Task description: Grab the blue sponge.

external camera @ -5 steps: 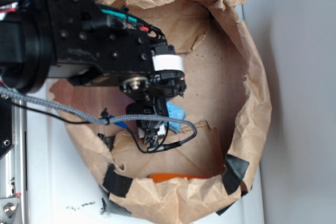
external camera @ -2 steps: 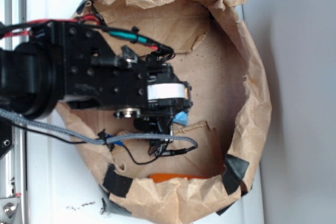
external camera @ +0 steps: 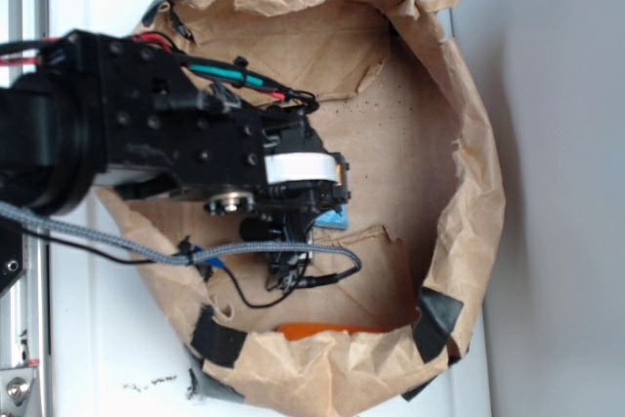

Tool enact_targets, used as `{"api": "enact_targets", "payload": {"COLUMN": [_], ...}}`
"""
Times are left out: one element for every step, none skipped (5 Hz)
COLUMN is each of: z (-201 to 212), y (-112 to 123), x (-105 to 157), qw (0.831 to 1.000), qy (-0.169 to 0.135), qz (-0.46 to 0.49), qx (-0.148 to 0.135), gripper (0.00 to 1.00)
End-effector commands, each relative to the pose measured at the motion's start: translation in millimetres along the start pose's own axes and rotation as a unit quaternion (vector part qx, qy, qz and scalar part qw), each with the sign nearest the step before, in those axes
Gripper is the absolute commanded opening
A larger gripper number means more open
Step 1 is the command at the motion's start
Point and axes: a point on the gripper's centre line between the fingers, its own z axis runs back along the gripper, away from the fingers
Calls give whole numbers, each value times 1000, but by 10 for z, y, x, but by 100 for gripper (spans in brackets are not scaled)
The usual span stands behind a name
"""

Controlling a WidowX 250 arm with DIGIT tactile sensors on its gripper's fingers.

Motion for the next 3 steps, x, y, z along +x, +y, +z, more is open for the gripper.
{"api": "enact_targets", "payload": {"z": [946, 1470, 1617], "y": [108, 198, 207], "x": [139, 111, 108], "qw": [999, 998, 998], "qy": [-4, 31, 26], "qz": [43, 59, 60], "qx": [-8, -2, 18], "gripper": [0, 0, 0]}}
